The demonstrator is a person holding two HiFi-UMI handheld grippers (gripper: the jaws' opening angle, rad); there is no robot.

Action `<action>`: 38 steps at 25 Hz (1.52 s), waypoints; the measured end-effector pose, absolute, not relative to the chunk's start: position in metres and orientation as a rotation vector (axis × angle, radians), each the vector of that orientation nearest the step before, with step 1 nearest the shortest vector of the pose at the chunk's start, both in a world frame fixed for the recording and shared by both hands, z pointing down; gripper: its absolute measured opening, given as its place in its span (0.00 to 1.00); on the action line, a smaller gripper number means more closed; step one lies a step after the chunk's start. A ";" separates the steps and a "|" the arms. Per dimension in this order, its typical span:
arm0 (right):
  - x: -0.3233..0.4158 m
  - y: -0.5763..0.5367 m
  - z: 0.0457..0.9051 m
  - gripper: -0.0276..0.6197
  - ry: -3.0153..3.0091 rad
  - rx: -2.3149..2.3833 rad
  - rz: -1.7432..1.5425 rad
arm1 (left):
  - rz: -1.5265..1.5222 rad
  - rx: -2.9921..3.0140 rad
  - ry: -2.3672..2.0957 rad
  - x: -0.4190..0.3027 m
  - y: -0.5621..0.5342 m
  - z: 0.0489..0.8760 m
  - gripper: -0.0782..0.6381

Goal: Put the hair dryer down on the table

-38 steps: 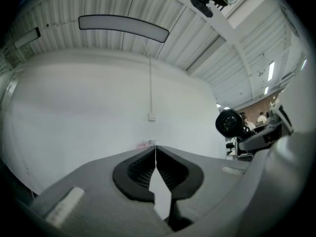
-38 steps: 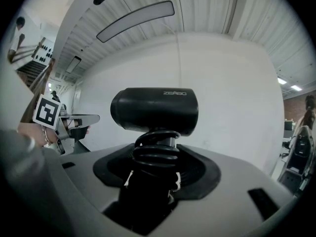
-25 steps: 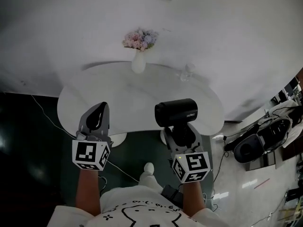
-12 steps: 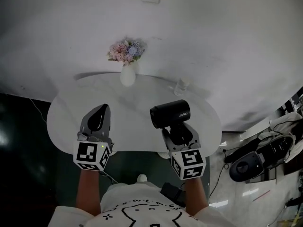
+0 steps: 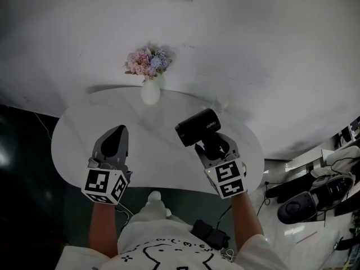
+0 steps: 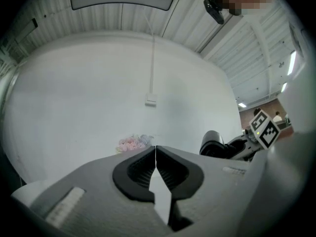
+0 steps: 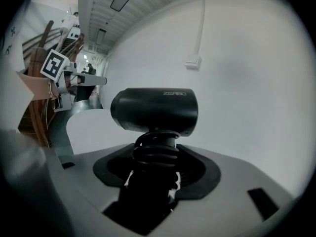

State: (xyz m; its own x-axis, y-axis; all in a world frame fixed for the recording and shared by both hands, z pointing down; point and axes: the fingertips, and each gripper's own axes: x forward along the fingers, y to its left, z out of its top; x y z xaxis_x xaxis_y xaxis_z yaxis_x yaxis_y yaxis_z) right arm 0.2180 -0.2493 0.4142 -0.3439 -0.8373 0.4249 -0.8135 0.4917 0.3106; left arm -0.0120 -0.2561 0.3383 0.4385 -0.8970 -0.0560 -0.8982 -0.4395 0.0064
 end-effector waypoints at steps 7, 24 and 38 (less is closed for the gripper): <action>0.213 -0.311 0.435 0.44 -2.155 1.154 -0.072 | 0.051 -2.682 1.659 -0.004 -0.293 0.352 0.14; 0.203 -0.458 0.559 0.44 -1.864 0.697 0.033 | -0.062 -2.757 1.654 0.008 -0.393 0.388 0.14; 0.194 -0.527 0.615 0.44 -1.722 0.477 0.016 | -0.202 -2.811 1.622 0.010 -0.426 0.422 0.14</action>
